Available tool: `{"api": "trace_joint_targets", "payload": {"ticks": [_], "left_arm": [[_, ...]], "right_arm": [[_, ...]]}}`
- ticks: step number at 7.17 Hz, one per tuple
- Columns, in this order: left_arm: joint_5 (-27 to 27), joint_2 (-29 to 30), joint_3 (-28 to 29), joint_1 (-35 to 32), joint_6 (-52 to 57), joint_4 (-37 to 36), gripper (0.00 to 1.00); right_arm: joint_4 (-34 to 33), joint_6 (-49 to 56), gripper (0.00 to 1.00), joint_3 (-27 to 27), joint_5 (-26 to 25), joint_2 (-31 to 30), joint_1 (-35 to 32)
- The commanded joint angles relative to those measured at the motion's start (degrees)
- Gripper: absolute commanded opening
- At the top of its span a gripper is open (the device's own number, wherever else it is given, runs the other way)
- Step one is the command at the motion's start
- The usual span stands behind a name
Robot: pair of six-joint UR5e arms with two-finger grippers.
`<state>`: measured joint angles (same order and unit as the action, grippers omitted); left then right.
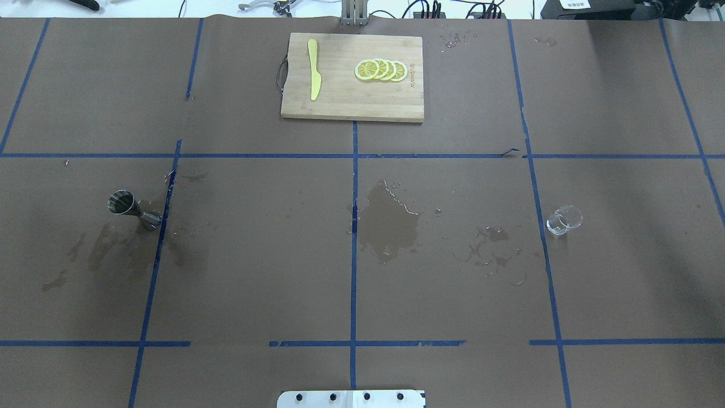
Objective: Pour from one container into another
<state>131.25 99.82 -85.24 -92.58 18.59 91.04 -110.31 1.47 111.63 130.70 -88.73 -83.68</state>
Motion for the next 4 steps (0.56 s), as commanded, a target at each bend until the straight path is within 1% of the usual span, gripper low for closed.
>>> {"api": "trace_joint_targets", "payload": {"ticks": [1, 2, 4], "left_arm": [[0.23, -1.56, -0.28, 0.03, -10.44, -0.07, 1.00], [0.32, -2.52, -0.36, 0.11, -17.98, 0.54, 1.00], [4.95, -2.70, -0.10, 0.46, -24.19, 0.54, 1.00]], "right_arm": [[5.50, -3.14, 1.00, -3.77, 0.43, -0.91, -0.16], [9.02, -3.31, 1.00, -6.22, 1.31, -2.22, -0.34], [9.85, -3.23, 1.00, -8.17, 4.20, -2.32, -1.48]]}}
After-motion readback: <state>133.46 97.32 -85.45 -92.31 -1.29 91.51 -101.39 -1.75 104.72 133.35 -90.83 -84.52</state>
